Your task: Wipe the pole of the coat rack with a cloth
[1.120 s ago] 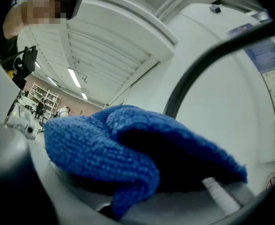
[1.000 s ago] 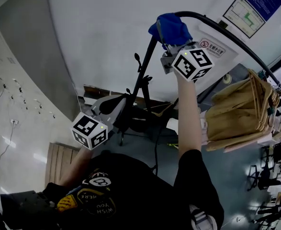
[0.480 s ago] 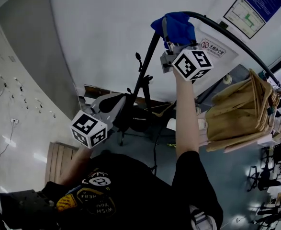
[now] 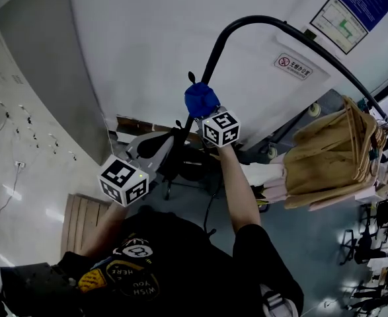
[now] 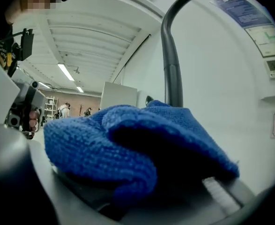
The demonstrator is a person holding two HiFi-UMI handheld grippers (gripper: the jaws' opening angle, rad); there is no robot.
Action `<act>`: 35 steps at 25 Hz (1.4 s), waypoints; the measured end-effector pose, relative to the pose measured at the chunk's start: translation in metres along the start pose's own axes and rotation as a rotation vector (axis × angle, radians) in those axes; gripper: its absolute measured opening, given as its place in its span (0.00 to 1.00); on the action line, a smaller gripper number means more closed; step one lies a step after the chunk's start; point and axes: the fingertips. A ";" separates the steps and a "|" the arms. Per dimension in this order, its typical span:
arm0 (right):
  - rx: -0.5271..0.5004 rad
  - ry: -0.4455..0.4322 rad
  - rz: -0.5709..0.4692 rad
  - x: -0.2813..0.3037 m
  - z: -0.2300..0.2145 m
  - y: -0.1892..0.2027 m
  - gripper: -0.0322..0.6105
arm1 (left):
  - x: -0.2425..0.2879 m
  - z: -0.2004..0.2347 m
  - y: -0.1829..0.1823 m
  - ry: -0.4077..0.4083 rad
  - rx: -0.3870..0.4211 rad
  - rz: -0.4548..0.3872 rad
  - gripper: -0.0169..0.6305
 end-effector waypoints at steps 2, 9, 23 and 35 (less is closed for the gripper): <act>-0.009 -0.011 0.032 0.002 0.001 0.005 0.07 | -0.001 0.000 0.002 -0.002 -0.002 0.003 0.03; -0.052 0.003 -0.114 -0.056 -0.021 -0.111 0.07 | -0.009 0.002 0.001 -0.018 -0.009 -0.009 0.03; 0.233 0.081 -0.742 -0.235 -0.092 -0.280 0.07 | -0.019 0.001 0.002 -0.029 -0.004 -0.015 0.03; 0.137 -0.079 -0.140 -0.045 -0.017 -0.086 0.07 | -0.024 -0.007 0.008 -0.029 -0.006 -0.005 0.03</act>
Point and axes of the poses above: the fingertips, and each gripper's own axes: x forward along the fingers, z to its left, y out of its underside, and after that the axes turned 15 degrees about z, right-handed
